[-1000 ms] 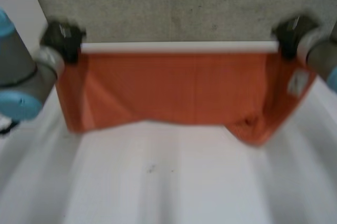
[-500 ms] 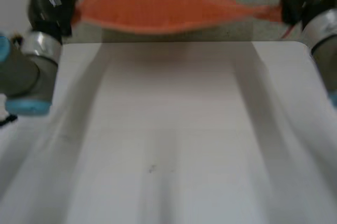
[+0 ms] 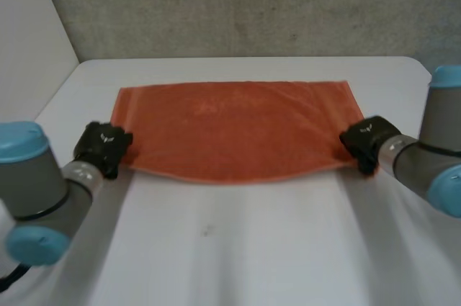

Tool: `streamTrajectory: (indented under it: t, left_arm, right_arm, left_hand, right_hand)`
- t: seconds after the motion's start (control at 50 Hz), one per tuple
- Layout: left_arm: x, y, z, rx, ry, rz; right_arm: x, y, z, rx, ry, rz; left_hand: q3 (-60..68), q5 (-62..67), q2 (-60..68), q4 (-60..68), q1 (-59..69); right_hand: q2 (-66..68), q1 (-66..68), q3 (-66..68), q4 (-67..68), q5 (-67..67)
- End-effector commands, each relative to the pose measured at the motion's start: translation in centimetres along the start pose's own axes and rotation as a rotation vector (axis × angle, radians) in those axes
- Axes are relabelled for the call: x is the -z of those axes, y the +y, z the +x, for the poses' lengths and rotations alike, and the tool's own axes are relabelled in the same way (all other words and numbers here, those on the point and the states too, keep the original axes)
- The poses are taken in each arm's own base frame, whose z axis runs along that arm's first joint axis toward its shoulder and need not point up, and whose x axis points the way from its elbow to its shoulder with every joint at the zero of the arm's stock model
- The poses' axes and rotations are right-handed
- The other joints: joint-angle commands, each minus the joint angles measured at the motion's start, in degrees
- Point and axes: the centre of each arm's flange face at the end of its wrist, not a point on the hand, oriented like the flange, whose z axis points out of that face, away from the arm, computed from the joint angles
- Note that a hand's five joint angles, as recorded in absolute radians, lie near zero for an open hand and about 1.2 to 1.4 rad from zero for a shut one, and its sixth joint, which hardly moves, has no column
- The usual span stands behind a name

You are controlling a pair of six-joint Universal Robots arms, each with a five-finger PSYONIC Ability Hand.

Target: Fold the laundry

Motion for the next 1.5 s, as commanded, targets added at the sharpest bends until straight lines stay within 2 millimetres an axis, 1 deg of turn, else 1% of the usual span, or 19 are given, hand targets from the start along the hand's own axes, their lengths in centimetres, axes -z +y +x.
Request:
streamTrajectory:
  t: [0.02,0.12,0.26,0.32,0.38,0.5,0.56,0.72,0.8,0.82,0.84,0.86,0.88,1.0,1.1,1.22,1.28,1.32,1.5]
  left_arm:
    - [10.2,-1.0,-1.4,-0.056,0.173,-0.277]
    - [12.1,-2.2,-2.3,-0.092,0.184,-0.284]
    - [8.7,-4.0,-3.6,-0.115,0.071,-0.116]
    - [5.0,-3.6,-3.1,-0.136,0.042,-0.061]
    - [1.5,-3.8,-2.1,-0.147,0.021,-0.002]
    - [-4.3,-2.0,-0.6,-0.156,-0.002,-0.004]
    - [-6.5,-1.6,-0.6,-0.161,-0.043,-0.002]
    - [-9.8,-2.2,-1.2,-0.208,-0.153,0.113]
    - [-9.8,-2.3,-0.5,-0.230,-0.151,0.135]
    - [-9.8,-2.4,-0.5,-0.230,-0.151,0.136]
    - [-9.7,-2.3,-0.1,-0.233,-0.142,0.137]
    - [-9.4,-2.4,0.6,-0.237,-0.120,0.144]
    - [-9.2,-2.5,1.2,-0.239,-0.099,0.153]
    - [-7.9,-3.8,2.2,-0.244,-0.071,0.202]
    - [-6.0,-4.9,1.5,-0.238,-0.078,0.211]
    - [-2.9,-5.7,0.8,-0.222,-0.067,0.201]
    - [-0.8,-5.9,0.5,-0.200,-0.057,0.194]
    - [0.6,-5.8,0.4,-0.165,-0.046,0.187]
    - [3.7,-5.0,0.9,0.043,-0.002,0.156]
  right_arm:
    - [10.3,0.6,0.7,0.197,-0.199,-0.293]
    - [11.7,0.7,2.0,0.305,-0.169,-0.276]
    - [9.5,0.5,2.6,0.313,-0.101,-0.214]
    - [6.9,0.7,2.8,0.319,-0.064,-0.187]
    - [1.9,-0.3,2.2,0.307,0.021,-0.078]
    - [-3.0,-1.1,2.2,0.312,0.138,0.036]
    - [-5.8,-1.0,2.0,0.313,0.209,0.121]
    - [-8.9,-0.9,1.2,0.326,0.288,0.227]
    - [-9.8,-0.8,0.5,0.333,0.299,0.252]
    - [-9.9,-0.8,0.5,0.332,0.301,0.255]
    - [-9.9,-0.8,0.5,0.332,0.301,0.255]
    - [-9.9,-0.8,0.5,0.327,0.312,0.250]
    - [-9.9,-0.8,0.5,0.327,0.313,0.250]
    - [-9.2,-0.8,0.9,0.196,0.330,0.231]
    - [-4.9,-4.4,3.7,0.001,0.354,0.319]
    - [-0.6,-5.6,4.2,-0.125,0.287,0.348]
    - [0.9,-4.7,5.1,-0.156,0.255,0.312]
    - [2.2,-2.6,6.2,-0.199,0.209,0.227]
    - [3.4,2.4,6.0,-0.292,0.088,0.021]
  left_hand:
    - [11.63,14.67,11.32,11.44,15.28]
    - [11.63,14.67,11.32,11.44,15.28]
    - [11.63,14.67,11.32,11.44,15.28]
    - [11.63,14.67,11.32,11.44,15.28]
    - [11.63,14.67,11.32,11.44,15.28]
    - [11.63,14.67,11.32,11.44,15.28]
    - [11.63,14.67,11.32,11.44,15.28]
    - [11.63,14.67,11.32,11.44,15.28]
    - [11.63,14.67,11.32,11.44,15.28]
    - [11.63,14.67,11.32,11.44,15.28]
    - [-0.34,2.70,-0.65,-0.52,3.32]
    - [-33.76,-30.73,-34.08,-33.95,-30.11]
    - [-58.37,-55.33,-58.68,-58.56,-54.72]
    - [-58.37,-55.33,-58.68,-58.56,-54.72]
    - [-58.37,-55.33,-58.68,-58.56,-54.72]
    - [-58.37,-55.33,-58.68,-58.56,-54.72]
    - [-58.37,-55.33,-58.68,-58.56,-54.72]
    - [-58.37,-55.33,-58.68,-58.56,-54.72]
    - [-58.37,-55.33,-58.68,-58.56,-54.72]
  right_hand:
    - [12.87,24.10,12.19,11.67,13.10]
    - [12.87,24.10,12.19,11.67,13.10]
    - [12.87,24.10,12.19,11.67,13.10]
    - [12.87,24.10,12.19,11.67,13.10]
    - [12.87,24.10,12.19,11.67,13.10]
    - [12.87,24.10,12.19,11.67,13.10]
    - [12.87,24.10,12.19,11.67,13.10]
    - [12.87,24.10,12.19,11.67,13.10]
    - [12.87,24.10,12.19,11.67,13.10]
    - [5.27,16.50,4.59,4.07,5.50]
    - [5.19,16.42,4.51,3.99,5.43]
    - [-57.13,-45.90,-57.81,-58.33,-56.90]
    - [-57.13,-45.90,-57.81,-58.33,-56.90]
    - [-57.13,-45.90,-57.81,-58.33,-56.90]
    - [-57.13,-45.90,-57.81,-58.33,-56.90]
    - [-57.13,-45.90,-57.81,-58.33,-56.90]
    - [-57.13,-45.90,-57.81,-58.33,-56.90]
    - [-57.13,-45.90,-57.81,-58.33,-56.90]
    - [-45.80,-34.57,-46.48,-47.00,-45.57]
